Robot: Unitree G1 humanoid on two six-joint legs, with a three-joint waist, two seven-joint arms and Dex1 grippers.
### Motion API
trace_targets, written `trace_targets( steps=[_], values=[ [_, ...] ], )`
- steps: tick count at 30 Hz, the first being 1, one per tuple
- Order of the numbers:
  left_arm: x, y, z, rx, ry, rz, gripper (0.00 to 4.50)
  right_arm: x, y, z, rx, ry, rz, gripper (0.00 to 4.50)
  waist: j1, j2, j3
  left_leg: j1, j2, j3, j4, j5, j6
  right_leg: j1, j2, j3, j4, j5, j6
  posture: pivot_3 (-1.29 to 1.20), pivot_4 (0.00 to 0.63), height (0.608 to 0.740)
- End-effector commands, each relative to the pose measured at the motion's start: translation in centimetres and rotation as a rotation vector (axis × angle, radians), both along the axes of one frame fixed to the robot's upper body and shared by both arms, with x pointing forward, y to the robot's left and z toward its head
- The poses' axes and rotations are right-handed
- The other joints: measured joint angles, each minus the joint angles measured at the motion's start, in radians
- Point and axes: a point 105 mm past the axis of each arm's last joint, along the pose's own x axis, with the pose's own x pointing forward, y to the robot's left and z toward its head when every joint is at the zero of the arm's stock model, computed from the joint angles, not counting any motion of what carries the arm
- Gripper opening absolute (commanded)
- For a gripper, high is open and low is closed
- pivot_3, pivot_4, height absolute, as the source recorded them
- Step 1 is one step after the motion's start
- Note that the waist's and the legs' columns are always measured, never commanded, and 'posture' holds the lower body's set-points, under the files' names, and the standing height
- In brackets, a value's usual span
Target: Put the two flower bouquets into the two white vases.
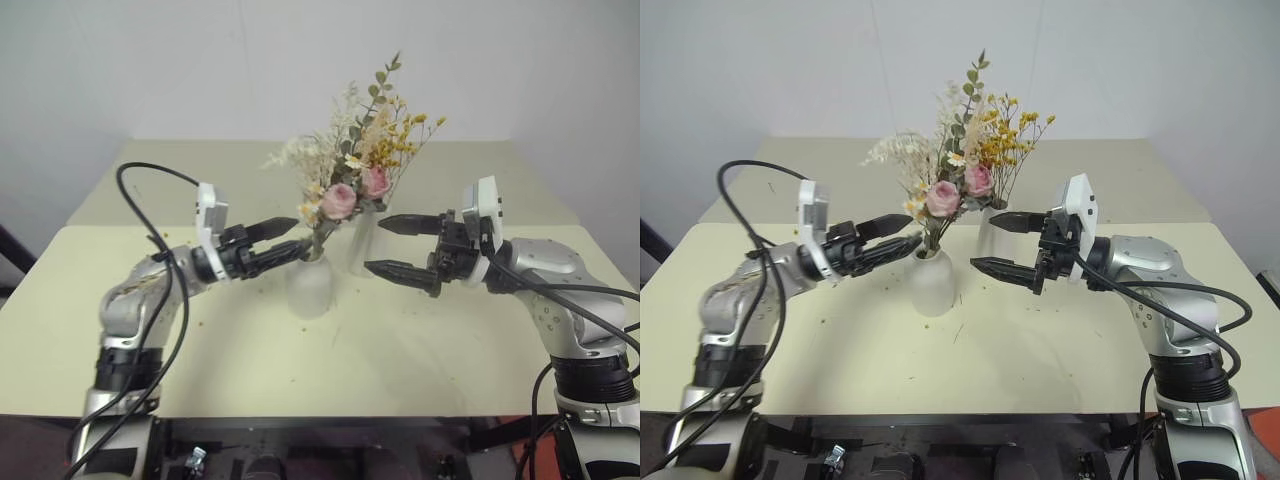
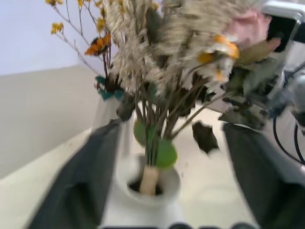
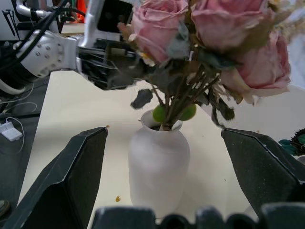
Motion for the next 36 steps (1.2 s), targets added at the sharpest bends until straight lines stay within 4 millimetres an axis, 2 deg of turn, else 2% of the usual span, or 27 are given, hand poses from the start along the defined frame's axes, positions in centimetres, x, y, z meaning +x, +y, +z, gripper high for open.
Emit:
trace_targets(
  steps=[1, 8, 11, 14, 18, 25, 31, 36],
  values=[
    [-1.8, 1.3, 1.4, 0.014, -0.053, 0.011, 4.49, -0.2, -0.1, 1.2, 0.007, -0.049, 0.006, 4.5, 0.001, 0.0, 0.0, 0.0, 0.0, 0.0, 0.0, 0.0, 0.0, 0.0, 0.0, 0.0, 0.0, 0.0, 0.0, 0.0, 0.15, 0.74],
    [-4.2, 5.0, 1.9, 0.087, -0.052, 0.1, 4.49, 0.0, -0.4, 0.9, -0.003, -0.037, 0.0, 4.5, 0.002, 0.0, 0.0, 0.0, 0.0, 0.0, 0.0, 0.0, 0.0, 0.0, 0.0, 0.0, 0.0, -0.001, 0.001, 0.0, 0.15, 0.74],
    [-5.3, 7.0, 2.8, 0.135, -0.082, 0.163, 4.49, 0.1, -1.2, 0.4, -0.015, -0.019, -0.025, 4.5, 0.002, 0.0, 0.0, 0.0, 0.001, 0.0, 0.0, 0.0, 0.0, 0.0, 0.0, 0.0, 0.0, -0.002, 0.002, 0.0, 0.15, 0.74],
    [-6.3, 8.1, 3.3, 0.164, -0.099, 0.197, 4.49, 0.3, -1.9, 0.1, -0.024, -0.007, -0.052, 4.5, 0.002, 0.0, 0.0, 0.0, 0.001, 0.0, 0.0, 0.0, 0.0, 0.0, 0.0, 0.0, 0.0, -0.002, 0.002, 0.0, 0.15, 0.74],
    [-8.1, 9.5, 3.1, 0.189, -0.081, 0.253, 4.49, 0.9, -3.5, -0.6, -0.027, 0.016, -0.132, 4.5, 0.003, 0.0, 0.0, 0.0, 0.001, 0.001, 0.0, 0.0, 0.0, 0.0, 0.0, 0.0, -0.001, -0.002, 0.002, 0.0, 0.15, 0.74],
    [-9.4, 10.3, 3.0, 0.179, -0.082, 0.342, 4.49, 1.3, -5.5, -1.9, -0.054, 0.057, -0.205, 4.5, 0.004, 0.0, 0.0, 0.001, 0.001, 0.001, 0.0, 0.0, 0.0, 0.0, 0.0, 0.0, -0.001, -0.002, 0.002, 0.0, 0.15, 0.74],
    [-9.5, 10.1, 2.4, 0.17, -0.07, 0.358, 4.49, 1.3, -6.0, -1.9, -0.077, 0.054, -0.212, 4.5, 0.003, 0.0, 0.0, 0.001, 0.001, 0.001, 0.0, 0.0, 0.0, 0.0, 0.0, 0.0, -0.001, -0.003, 0.001, 0.0, 0.15, 0.74],
    [-8.9, 9.9, 2.5, 0.152, -0.1, 0.393, 4.49, 1.2, -5.7, -1.4, -0.031, -0.026, -0.235, 4.5, 0.003, 0.0, 0.0, 0.001, 0.001, 0.001, 0.0, 0.0, 0.0, 0.0, 0.0, 0.0, -0.001, -0.003, 0.001, 0.0, 0.15, 0.74]
  ],
)
